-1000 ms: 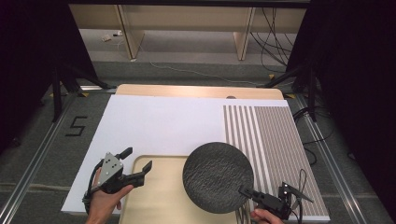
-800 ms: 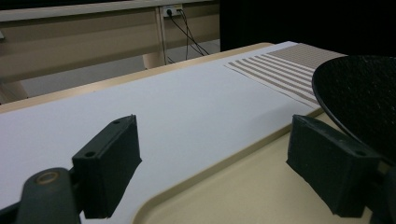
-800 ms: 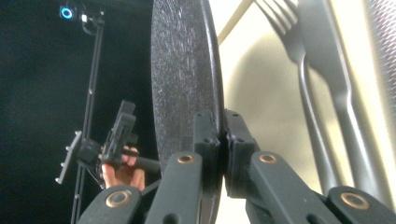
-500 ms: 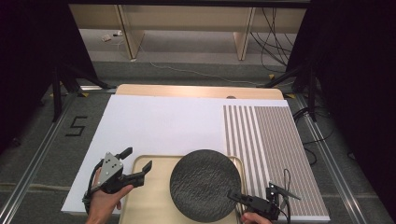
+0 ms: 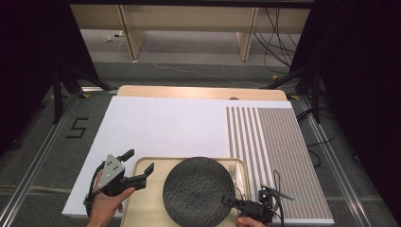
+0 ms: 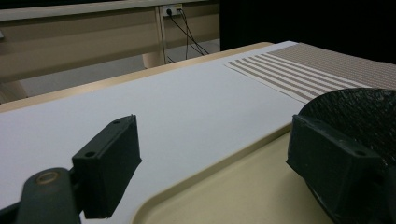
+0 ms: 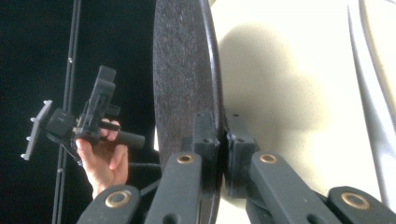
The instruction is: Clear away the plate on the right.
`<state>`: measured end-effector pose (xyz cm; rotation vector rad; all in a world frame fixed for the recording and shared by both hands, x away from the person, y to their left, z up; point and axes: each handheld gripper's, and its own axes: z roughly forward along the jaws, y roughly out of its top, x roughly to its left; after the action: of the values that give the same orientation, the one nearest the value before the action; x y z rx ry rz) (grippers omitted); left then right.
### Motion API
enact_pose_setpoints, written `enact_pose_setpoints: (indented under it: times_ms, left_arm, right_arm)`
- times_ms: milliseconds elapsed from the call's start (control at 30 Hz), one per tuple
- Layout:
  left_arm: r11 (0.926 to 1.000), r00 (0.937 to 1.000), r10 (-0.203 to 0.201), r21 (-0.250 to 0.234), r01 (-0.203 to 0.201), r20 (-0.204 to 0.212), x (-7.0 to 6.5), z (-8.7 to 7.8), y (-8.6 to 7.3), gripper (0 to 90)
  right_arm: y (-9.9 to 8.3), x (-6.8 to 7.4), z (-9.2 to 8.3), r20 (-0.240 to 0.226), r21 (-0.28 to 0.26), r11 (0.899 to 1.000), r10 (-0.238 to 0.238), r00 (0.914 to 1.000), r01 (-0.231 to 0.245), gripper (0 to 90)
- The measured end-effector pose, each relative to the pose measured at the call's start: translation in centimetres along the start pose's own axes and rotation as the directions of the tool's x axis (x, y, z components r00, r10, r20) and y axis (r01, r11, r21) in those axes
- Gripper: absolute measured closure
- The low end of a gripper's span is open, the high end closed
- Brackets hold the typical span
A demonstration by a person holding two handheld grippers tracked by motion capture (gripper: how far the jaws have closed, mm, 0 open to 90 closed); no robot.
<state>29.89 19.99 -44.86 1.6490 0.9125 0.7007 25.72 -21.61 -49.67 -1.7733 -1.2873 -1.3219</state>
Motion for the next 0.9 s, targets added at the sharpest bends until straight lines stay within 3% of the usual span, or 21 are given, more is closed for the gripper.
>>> enact_pose_setpoints:
  times_ms: [33,200,267,333,567,633,700,767,833,867,900]
  left_arm:
    - [1.0,1.0,-0.001,0.0,0.001,0.0,0.0,0.0,0.0,16.9]
    - [1.0,1.0,-0.001,-0.001,0.001,0.001,0.0,0.0,0.0,16.9]
    - [1.0,1.0,0.001,-0.002,-0.001,0.001,0.0,0.0,0.0,16.9]
    - [1.0,1.0,0.003,-0.001,-0.003,0.002,0.0,0.0,0.0,16.9]
    - [1.0,1.0,0.0,-0.001,0.0,0.002,0.0,0.0,0.0,16.9]
    - [1.0,1.0,0.0,-0.001,0.0,0.002,0.0,0.0,0.0,16.9]
    - [1.0,1.0,0.002,-0.003,-0.002,0.003,0.0,0.0,0.1,16.9]
    - [1.0,1.0,0.002,-0.002,-0.002,0.003,0.0,0.0,0.0,16.9]
    - [1.0,1.0,0.003,-0.001,-0.003,0.004,0.0,0.0,0.0,16.8]
    - [1.0,1.0,0.002,-0.001,-0.002,0.003,0.0,0.0,0.0,16.8]
    - [1.0,1.0,0.0,-0.002,0.0,0.003,0.0,0.0,0.0,16.8]
  right_arm:
    - [0.0,-0.2,0.0,-0.006,0.017,1.0,-0.019,0.9998,0.019,86.3]
    - [-0.1,-0.2,0.5,0.017,0.03,0.999,-0.025,0.9996,0.024,86.2]
    - [-0.1,0.1,0.9,0.026,0.015,1.0,0.005,0.9997,-0.005,86.1]
    - [-0.2,-0.1,1.0,0.033,0.028,0.999,-0.022,0.9992,0.022,86.1]
    - [-0.3,-0.2,1.5,0.044,0.061,0.998,-0.035,0.9984,0.032,85.9]
    - [-0.3,-0.2,1.6,0.051,0.057,0.998,-0.031,0.9982,0.028,85.7]
    - [-0.5,-0.3,2.0,0.059,0.018,0.999,-0.031,0.9978,0.03,85.3]
    - [-0.3,-0.4,1.8,0.072,0.053,0.998,-0.037,0.9967,0.033,85.4]
    - [-0.3,-0.4,2.0,0.066,0.029,0.999,-0.033,0.9973,0.031,85.5]
    - [-0.2,0.0,2.1,0.059,0.02,1.0,0.004,0.9982,-0.005,85.5]
    - [-0.2,0.0,2.1,0.067,0.019,1.0,0.006,0.9977,-0.008,85.4]
